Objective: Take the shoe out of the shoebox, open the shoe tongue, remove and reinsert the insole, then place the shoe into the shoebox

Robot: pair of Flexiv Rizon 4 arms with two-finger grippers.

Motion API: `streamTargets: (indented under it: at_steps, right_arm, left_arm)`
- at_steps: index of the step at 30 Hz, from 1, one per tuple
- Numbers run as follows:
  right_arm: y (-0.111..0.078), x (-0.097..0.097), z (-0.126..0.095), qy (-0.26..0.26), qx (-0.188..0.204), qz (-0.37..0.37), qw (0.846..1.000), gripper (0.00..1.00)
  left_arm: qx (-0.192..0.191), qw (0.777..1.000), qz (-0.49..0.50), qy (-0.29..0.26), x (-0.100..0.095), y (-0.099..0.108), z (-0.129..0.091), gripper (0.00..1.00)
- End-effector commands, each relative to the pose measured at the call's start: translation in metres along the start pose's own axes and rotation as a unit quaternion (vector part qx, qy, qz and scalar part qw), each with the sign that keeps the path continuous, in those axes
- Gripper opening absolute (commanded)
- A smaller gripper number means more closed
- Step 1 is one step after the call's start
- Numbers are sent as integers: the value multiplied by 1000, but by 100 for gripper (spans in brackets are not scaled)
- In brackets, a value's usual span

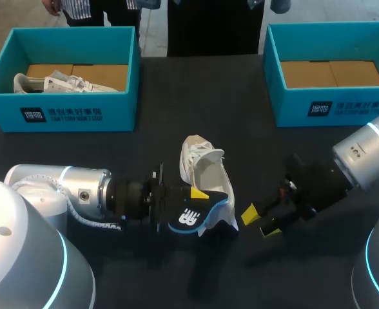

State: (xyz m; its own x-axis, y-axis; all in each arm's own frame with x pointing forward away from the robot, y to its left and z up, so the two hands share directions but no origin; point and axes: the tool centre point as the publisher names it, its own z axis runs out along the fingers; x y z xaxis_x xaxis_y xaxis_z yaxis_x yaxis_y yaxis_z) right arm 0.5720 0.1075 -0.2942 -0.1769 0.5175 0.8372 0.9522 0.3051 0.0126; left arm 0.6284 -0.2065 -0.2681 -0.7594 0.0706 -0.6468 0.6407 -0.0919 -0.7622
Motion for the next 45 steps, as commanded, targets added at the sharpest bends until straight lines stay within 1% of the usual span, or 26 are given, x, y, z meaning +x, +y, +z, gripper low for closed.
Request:
streamTargets:
  at_steps: [1,8,16,17,21,38,45]
  right_arm:
    - [9,-4,8,8,13,-10,1000,100]
    - [18,-4,12,6,19,-20,1000,100]
    - [25,-9,13,3,16,-21,1000,100]
    - [26,-10,13,0,10,-18,1000,100]
    - [26,-10,13,2,10,-18,1000,100]
    - [26,-10,13,2,10,-18,1000,100]
    - [26,-10,13,2,10,-18,1000,100]
  left_arm:
    - [7,1000,-7,1,2,4,7,0]
    - [9,1000,-11,3,1,8,12,0]
    - [10,1000,-14,2,-1,11,11,0]
    - [10,1000,-14,1,-1,11,11,0]
    - [13,1000,-20,-7,-3,13,10,0]
    - [14,999,-31,-11,-4,20,13,0]
    - [13,999,-35,-8,-1,25,14,0]
